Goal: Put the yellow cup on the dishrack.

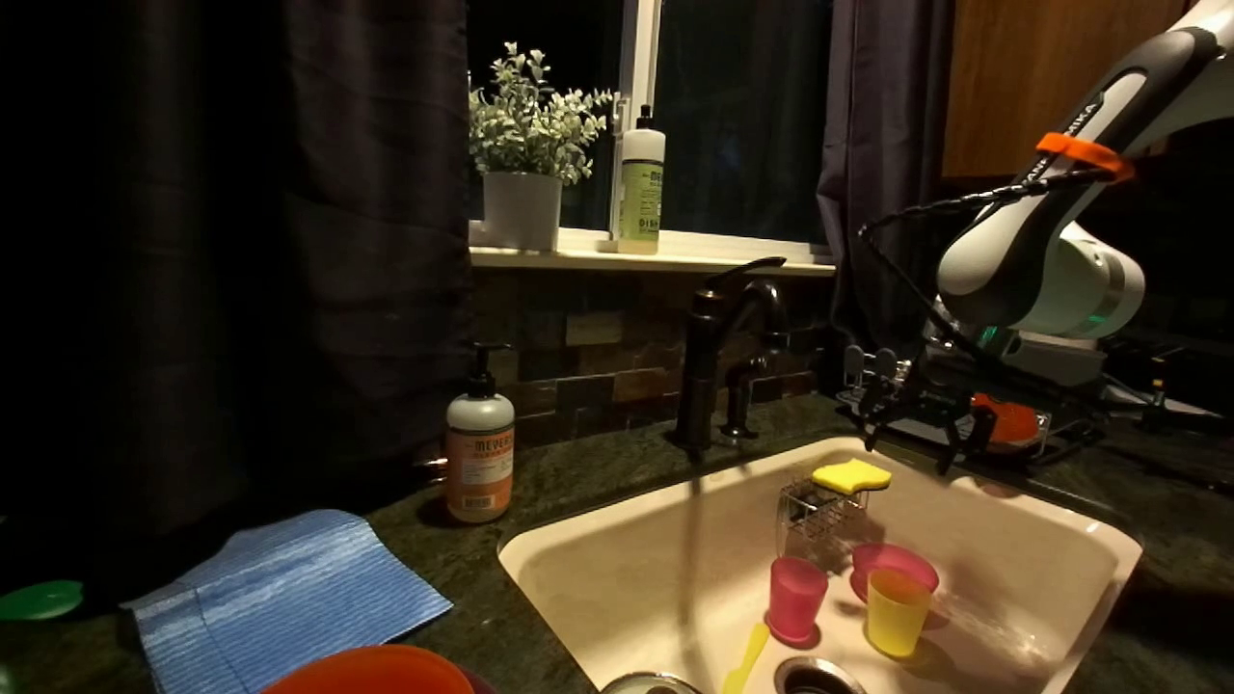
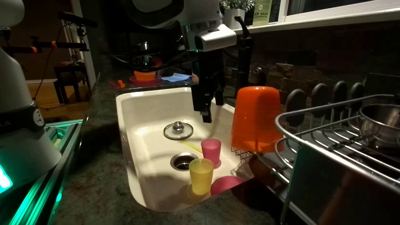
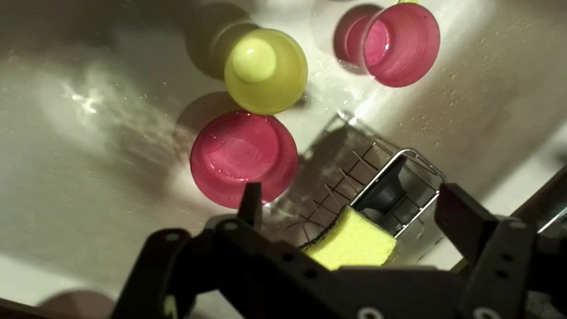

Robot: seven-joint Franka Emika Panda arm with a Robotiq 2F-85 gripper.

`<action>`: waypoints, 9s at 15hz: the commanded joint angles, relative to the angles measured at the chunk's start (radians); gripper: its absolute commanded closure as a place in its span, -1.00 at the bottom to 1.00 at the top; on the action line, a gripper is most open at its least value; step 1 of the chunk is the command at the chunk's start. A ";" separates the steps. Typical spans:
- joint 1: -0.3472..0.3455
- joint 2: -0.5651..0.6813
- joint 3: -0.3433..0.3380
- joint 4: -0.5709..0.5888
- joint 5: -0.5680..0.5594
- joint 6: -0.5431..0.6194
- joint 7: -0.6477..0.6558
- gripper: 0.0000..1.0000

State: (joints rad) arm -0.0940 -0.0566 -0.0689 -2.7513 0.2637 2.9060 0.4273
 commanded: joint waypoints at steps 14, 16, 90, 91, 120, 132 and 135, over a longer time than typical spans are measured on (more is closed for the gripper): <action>0.070 0.338 -0.132 0.167 -0.200 -0.042 0.057 -1.00; 0.096 0.360 -0.159 0.171 -0.217 -0.023 0.083 -1.00; -0.160 0.669 0.127 0.444 0.160 -0.194 -0.278 -1.00; -0.166 0.672 0.129 0.447 0.163 -0.196 -0.284 -1.00; -0.198 0.803 0.143 0.579 0.208 -0.353 -0.320 0.35; -0.204 0.829 0.145 0.617 0.223 -0.447 -0.321 -0.86; -0.204 0.846 0.141 0.652 0.235 -0.541 -0.324 -1.00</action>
State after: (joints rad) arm -0.2889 0.7552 0.0726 -2.1509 0.4647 2.4492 0.1289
